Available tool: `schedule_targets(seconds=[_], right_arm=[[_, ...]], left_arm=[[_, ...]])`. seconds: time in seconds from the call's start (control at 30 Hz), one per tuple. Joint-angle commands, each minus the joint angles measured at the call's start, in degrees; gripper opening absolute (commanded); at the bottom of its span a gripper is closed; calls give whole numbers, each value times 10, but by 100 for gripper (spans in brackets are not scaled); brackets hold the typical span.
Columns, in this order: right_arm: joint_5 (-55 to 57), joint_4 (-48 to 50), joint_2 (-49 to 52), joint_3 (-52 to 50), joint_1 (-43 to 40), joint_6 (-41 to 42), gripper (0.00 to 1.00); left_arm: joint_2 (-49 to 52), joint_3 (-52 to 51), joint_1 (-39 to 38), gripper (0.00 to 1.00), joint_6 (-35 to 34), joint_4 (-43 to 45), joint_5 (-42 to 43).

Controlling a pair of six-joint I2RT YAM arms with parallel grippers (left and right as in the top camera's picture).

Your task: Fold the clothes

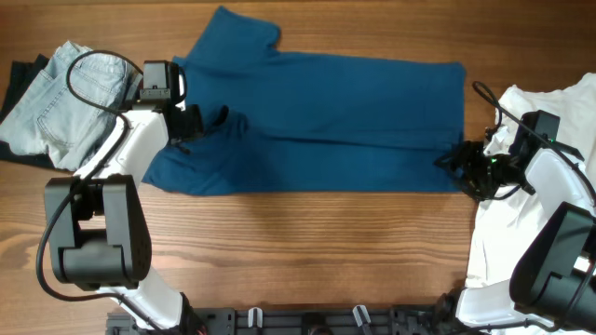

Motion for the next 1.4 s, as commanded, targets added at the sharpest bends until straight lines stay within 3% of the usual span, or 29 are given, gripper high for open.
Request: schedule_targets(seconds=[0.0,0.2,0.3,0.33,0.37,0.4,0.47,0.5,0.57,0.73,0.83,0.93,1.03,1.13,1.17,1.2,1.27,1.3,1.33,1.37], right_arm=[[8,2,-9,-6,3,-11,64],[9,5,-9,-6,3,3,64],[9,5,-9,-6,3,4,64],[9,5,-9,-6,3,3,64],[9,5,-9,-6,3,3,64],[9,5,-9,-6,3,3,65],[10,3,-9,-6,3,3,66],[11,4,-9,-6,3,3,68],[11,10,-9,-6,3,2,69],[12,5,-9,-6,3,-109,69],[15,-8,-9,-6,3,-110,69],[41,-9,-9,-6,3,-108,69],[60,-12,-9,-6,3,-96,68],[100,-54,-9,-8,3,-12,68],[129,-53,-9,-15,3,23,65],[144,-36,-9,-27,3,47,61],[128,23,-9,-55,3,65,56],[103,81,-9,-78,3,62,53],[97,111,-9,-93,3,64,49],[100,119,-9,-106,3,75,36]], left_arm=[[-20,43,2,4,-2,12,21],[-9,43,2,4,-20,103,57],[-9,43,2,4,-62,165,66],[-8,43,2,8,-61,162,62],[-8,43,5,14,-57,153,20],[-8,43,10,63,-57,143,-4],[-14,43,35,71,-57,91,-11],[-18,44,49,92,-57,61,-11],[-29,44,61,90,-57,15,-9],[-42,43,57,89,-72,-147,-9],[-42,43,68,90,-75,-207,-9],[-42,38,102,94,-83,-215,-8],[-42,31,123,93,-59,-216,58],[-39,-4,123,96,-57,-199,63],[-36,-27,123,89,-57,-173,63],[-35,-44,123,77,-57,-146,63],[-35,-57,123,41,-57,-101,61],[-35,-57,123,12,-57,-90,49],[-35,-57,125,4,-57,-89,28],[-35,-57,130,4,-57,-90,12]])
